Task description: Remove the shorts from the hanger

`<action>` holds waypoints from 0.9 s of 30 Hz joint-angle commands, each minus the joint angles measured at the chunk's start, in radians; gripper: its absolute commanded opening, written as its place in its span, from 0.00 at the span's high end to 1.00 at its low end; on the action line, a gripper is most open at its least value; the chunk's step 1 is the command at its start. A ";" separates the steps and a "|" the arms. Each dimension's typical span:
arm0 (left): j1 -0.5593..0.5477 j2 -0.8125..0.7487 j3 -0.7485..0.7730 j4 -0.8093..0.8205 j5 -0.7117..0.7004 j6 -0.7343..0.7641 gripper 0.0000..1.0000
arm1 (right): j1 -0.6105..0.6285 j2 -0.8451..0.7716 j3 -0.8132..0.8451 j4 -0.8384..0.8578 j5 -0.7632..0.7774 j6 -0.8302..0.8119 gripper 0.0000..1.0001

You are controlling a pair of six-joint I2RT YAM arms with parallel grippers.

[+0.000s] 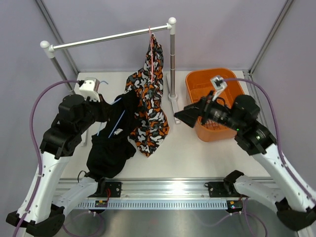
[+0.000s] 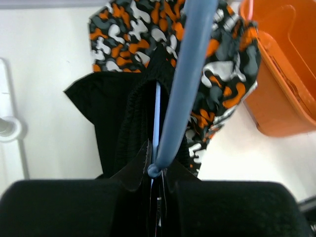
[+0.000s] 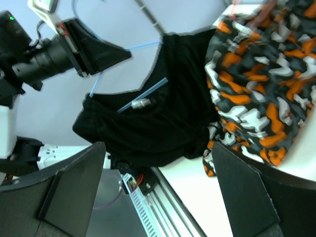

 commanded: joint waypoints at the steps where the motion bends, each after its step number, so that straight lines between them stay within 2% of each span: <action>1: -0.008 -0.045 -0.054 0.050 0.139 0.007 1.00 | 0.194 0.170 0.138 -0.096 0.276 -0.111 0.02; 3: -0.010 -0.065 -0.086 0.073 0.195 -0.002 1.00 | 0.306 0.286 0.186 -0.120 0.358 -0.122 0.02; 6: -0.017 -0.091 -0.151 0.117 0.238 -0.016 1.00 | 0.378 0.421 0.267 -0.150 0.496 -0.119 0.02; 9: -0.030 -0.107 -0.185 0.134 0.267 -0.011 1.00 | 0.427 0.541 0.363 -0.162 0.631 -0.133 0.04; 15: -0.044 -0.113 -0.186 0.143 0.282 0.000 1.00 | 0.501 0.749 0.535 -0.257 0.775 -0.155 0.11; 27: -0.048 -0.110 -0.165 0.137 0.281 0.006 1.00 | 0.553 0.877 0.654 -0.325 0.861 -0.147 0.14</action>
